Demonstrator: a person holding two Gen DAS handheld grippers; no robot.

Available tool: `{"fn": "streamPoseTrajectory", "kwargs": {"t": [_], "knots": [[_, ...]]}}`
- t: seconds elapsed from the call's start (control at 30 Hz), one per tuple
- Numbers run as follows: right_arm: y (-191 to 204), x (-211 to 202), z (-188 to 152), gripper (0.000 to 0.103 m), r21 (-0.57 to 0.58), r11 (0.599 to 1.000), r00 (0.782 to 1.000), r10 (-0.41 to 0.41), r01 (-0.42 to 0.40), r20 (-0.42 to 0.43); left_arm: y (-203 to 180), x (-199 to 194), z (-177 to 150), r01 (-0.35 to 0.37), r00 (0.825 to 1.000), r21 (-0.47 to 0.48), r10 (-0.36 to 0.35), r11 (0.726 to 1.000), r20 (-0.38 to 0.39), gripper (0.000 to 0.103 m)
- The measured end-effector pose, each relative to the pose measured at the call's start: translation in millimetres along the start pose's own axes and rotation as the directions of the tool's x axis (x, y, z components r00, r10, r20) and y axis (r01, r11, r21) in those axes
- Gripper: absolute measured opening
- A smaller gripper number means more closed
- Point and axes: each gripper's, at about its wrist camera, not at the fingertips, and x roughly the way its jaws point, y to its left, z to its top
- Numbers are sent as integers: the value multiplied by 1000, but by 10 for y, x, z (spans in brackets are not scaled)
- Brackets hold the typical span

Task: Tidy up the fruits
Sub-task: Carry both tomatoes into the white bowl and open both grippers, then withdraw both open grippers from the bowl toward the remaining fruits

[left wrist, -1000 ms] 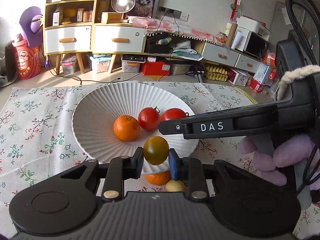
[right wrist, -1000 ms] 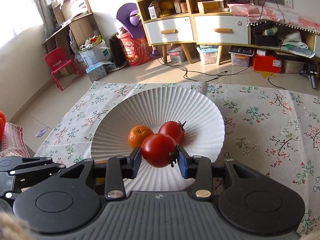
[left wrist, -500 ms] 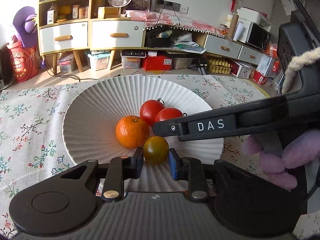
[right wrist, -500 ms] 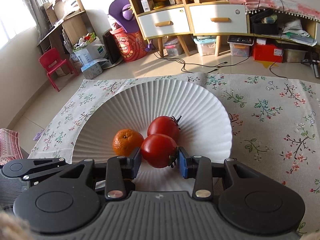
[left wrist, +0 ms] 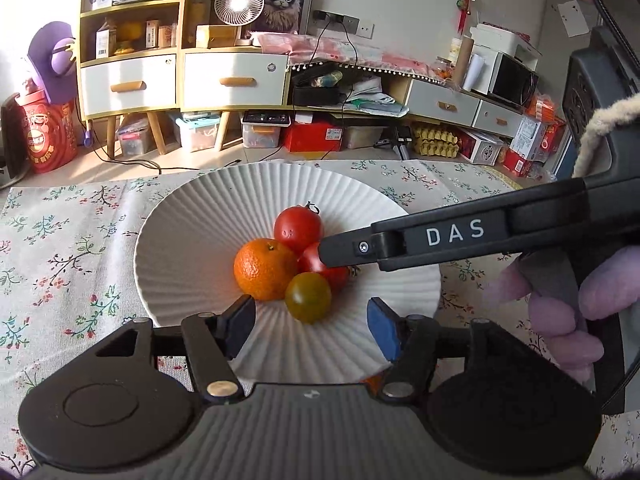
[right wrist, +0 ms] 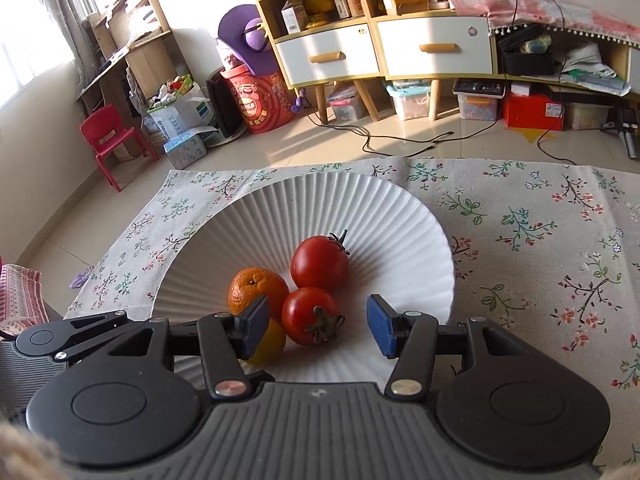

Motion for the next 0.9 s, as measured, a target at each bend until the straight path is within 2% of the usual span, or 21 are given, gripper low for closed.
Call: {"fn": "streamPoseTrajectory", "kwargs": {"t": [0.07,0.13,0.37,0.57,0.9], "knots": [[-4,-68,4,64,-7,1000,1000,-8,8,12,-11,-58,-5,-9,1000,9,9,1000,8,71],[-15,-142,14,69,-1,1000,1000,-10,10,24,-8,-124,-5,-17,1000,13,17,1000,16,77],[30,-387,-48,87,-21,1000,998,-14,15,57,-33,-342,-6,-27,999,29,27,999,19,93],[99,-588,-164,99,-70,997,996,-16,22,86,-61,-542,-76,-61,998,49,61,997,-4,93],[234,-788,-387,102,-108,994,996,-17,26,84,-55,-910,-313,-115,993,54,116,992,-16,93]]}}
